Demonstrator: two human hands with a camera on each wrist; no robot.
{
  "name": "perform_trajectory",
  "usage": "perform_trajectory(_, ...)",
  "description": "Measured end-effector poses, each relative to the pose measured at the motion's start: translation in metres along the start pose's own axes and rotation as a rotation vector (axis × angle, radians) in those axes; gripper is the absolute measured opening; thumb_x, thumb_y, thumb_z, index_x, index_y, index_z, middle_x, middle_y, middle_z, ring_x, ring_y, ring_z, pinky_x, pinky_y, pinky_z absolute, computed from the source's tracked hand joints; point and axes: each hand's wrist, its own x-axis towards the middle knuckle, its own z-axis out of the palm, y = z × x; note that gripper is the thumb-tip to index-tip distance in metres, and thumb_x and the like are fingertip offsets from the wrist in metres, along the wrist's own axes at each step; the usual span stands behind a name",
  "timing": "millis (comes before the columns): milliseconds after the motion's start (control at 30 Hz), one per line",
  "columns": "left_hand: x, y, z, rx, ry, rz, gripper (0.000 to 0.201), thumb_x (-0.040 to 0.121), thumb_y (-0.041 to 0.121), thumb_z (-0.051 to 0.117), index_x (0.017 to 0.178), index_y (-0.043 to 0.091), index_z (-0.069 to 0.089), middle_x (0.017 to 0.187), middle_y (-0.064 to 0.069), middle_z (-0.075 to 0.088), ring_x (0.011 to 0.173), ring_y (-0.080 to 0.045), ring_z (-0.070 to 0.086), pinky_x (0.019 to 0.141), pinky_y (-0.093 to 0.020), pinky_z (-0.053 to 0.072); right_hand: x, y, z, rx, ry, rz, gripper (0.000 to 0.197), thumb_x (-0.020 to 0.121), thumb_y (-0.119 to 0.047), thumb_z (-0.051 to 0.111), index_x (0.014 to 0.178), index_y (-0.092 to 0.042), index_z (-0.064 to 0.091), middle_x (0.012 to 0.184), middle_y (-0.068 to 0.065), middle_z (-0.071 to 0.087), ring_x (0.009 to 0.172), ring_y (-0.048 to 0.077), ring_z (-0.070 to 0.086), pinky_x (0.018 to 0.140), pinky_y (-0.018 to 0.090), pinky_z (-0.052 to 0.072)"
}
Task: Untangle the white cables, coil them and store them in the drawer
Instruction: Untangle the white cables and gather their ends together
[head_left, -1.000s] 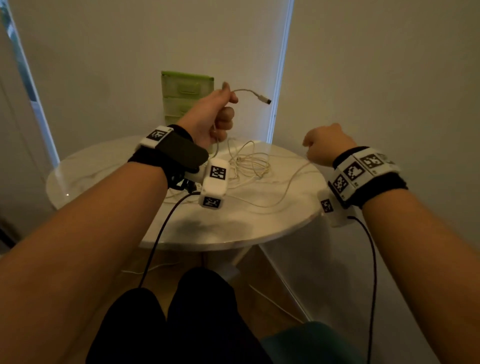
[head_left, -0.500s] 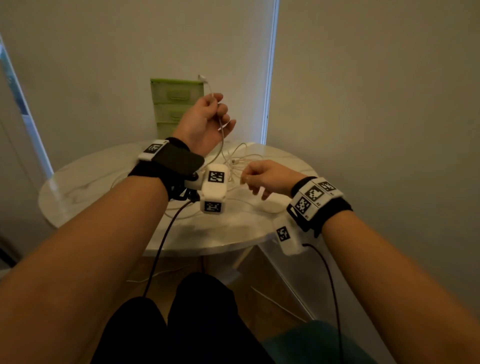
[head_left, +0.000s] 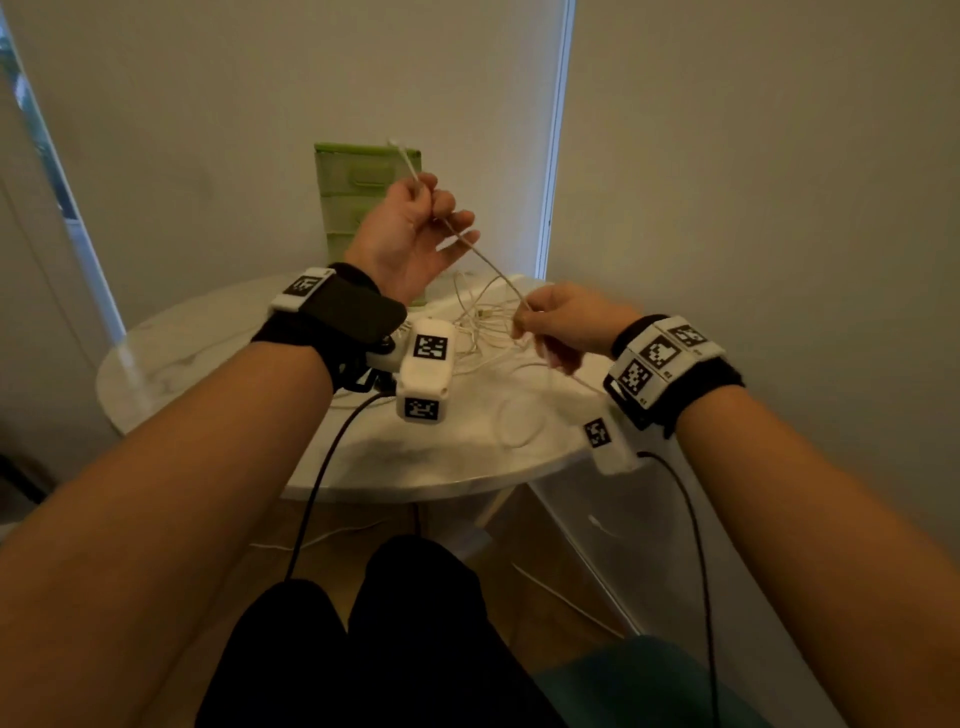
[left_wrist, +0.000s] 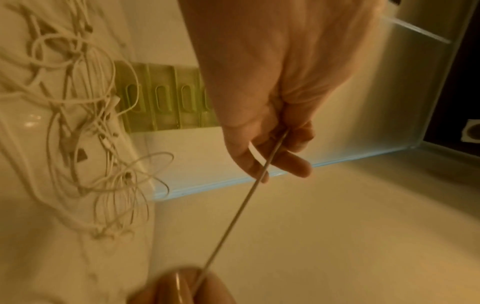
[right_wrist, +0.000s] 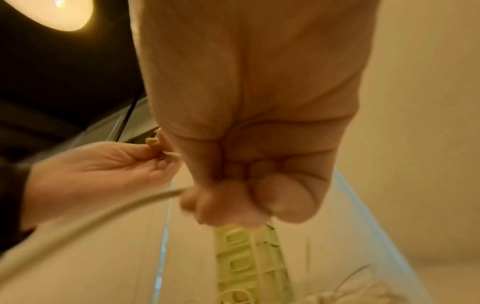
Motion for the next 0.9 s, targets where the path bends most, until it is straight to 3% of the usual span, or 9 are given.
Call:
perform_trajectory(167, 0.003, -0.008, -0.016, 0.185, 0.118, 0.097, 0.024, 0.102, 0.011, 0.025, 0.089, 0.022, 0.042, 0.066, 0.007, 0.051, 0.071, -0.01, 0.058, 0.067, -0.027, 0.039, -0.001, 0.008, -0.035, -0.633, 0.368, 0.11, 0.025, 0.091, -0.02, 0.047, 0.099, -0.008, 0.067, 0.091, 0.008, 0.06, 0.089, 0.028, 0.058, 0.07, 0.027, 0.04)
perform_trajectory(267, 0.001, -0.019, -0.013, 0.32, 0.098, 0.088, 0.025, 0.103, 0.01, 0.025, 0.089, 0.023, 0.042, 0.071, 0.006, 0.051, 0.075, -0.01, 0.058, 0.066, -0.027, 0.037, -0.007, 0.011, -0.042, -0.781, 0.273, 0.265, 0.023, 0.089, -0.018, 0.053, 0.098, -0.003, 0.068, 0.095, 0.013, 0.066, 0.084, 0.029, 0.059, 0.07, 0.031, 0.043)
perform_trajectory(333, 0.0, -0.026, -0.012, 0.371, 0.088, 0.064, 0.026, 0.103, 0.01, 0.026, 0.088, 0.022, 0.043, 0.072, 0.006, 0.055, 0.075, -0.01, 0.057, 0.065, -0.026, 0.036, -0.011, 0.014, -0.04, -0.712, 0.117, 0.302, 0.024, 0.088, -0.021, 0.058, 0.093, -0.001, 0.069, 0.078, 0.008, 0.063, 0.069, 0.022, 0.056, 0.062, 0.027, 0.042)
perform_trajectory(400, -0.002, -0.031, -0.016, 0.395, 0.107, 0.044, 0.026, 0.102, 0.009, 0.028, 0.087, 0.02, 0.045, 0.075, 0.003, 0.055, 0.074, -0.01, 0.056, 0.065, -0.025, 0.036, -0.011, 0.015, -0.033, -0.581, 0.126, 0.242, 0.024, 0.087, -0.025, 0.061, 0.095, -0.004, 0.068, 0.068, 0.001, 0.055, 0.06, 0.014, 0.048, 0.055, 0.024, 0.038)
perform_trajectory(500, -0.003, -0.032, -0.027, 0.384, 0.165, 0.039, 0.025, 0.101, 0.005, 0.032, 0.088, 0.018, 0.049, 0.078, 0.001, 0.054, 0.073, -0.009, 0.055, 0.063, -0.02, 0.04, 0.005, 0.011, -0.015, -0.415, 0.274, 0.066, 0.024, 0.086, -0.03, 0.061, 0.097, -0.009, 0.066, 0.078, -0.001, 0.056, 0.074, 0.015, 0.05, 0.062, 0.024, 0.039)
perform_trajectory(600, -0.006, -0.03, -0.038, 0.396, 0.195, 0.08, 0.026, 0.098, -0.003, 0.036, 0.091, 0.019, 0.048, 0.076, -0.003, 0.055, 0.069, -0.01, 0.056, 0.061, -0.018, 0.043, 0.023, -0.003, 0.007, -0.059, 0.339, -0.045, 0.016, 0.088, -0.028, 0.058, 0.09, -0.013, 0.062, 0.068, -0.003, 0.053, 0.059, 0.013, 0.05, 0.049, 0.022, 0.041)
perform_trajectory(700, -0.011, -0.023, -0.059, 0.481, 0.224, 0.114, 0.032, 0.095, -0.008, 0.04, 0.092, 0.024, 0.042, 0.075, -0.005, 0.056, 0.067, -0.011, 0.057, 0.06, -0.02, 0.045, 0.048, -0.013, 0.029, 0.112, 0.322, -0.083, 0.01, 0.09, -0.02, 0.055, 0.09, -0.012, 0.061, 0.068, -0.001, 0.056, 0.056, 0.013, 0.051, 0.047, 0.024, 0.046)
perform_trajectory(833, -0.014, -0.017, -0.1, 0.595, 0.265, 0.065, 0.025, 0.093, -0.003, 0.048, 0.089, 0.021, 0.049, 0.083, 0.0, 0.059, 0.053, 0.0, 0.061, 0.048, -0.012, 0.04, 0.088, -0.014, 0.051, 0.161, 0.278, -0.061, 0.008, 0.091, -0.016, 0.054, 0.091, -0.011, 0.061, 0.069, -0.001, 0.058, 0.06, 0.012, 0.053, 0.05, 0.023, 0.048)
perform_trajectory(900, -0.011, -0.02, -0.12, 0.611, 0.28, 0.025, 0.026, 0.094, -0.003, 0.047, 0.09, 0.022, 0.051, 0.076, 0.003, 0.063, 0.051, 0.001, 0.06, 0.05, -0.013, 0.04, 0.107, -0.018, 0.061, 0.213, 0.292, -0.048, 0.007, 0.091, -0.014, 0.054, 0.091, -0.011, 0.061, 0.07, 0.0, 0.059, 0.06, 0.012, 0.053, 0.051, 0.023, 0.048)
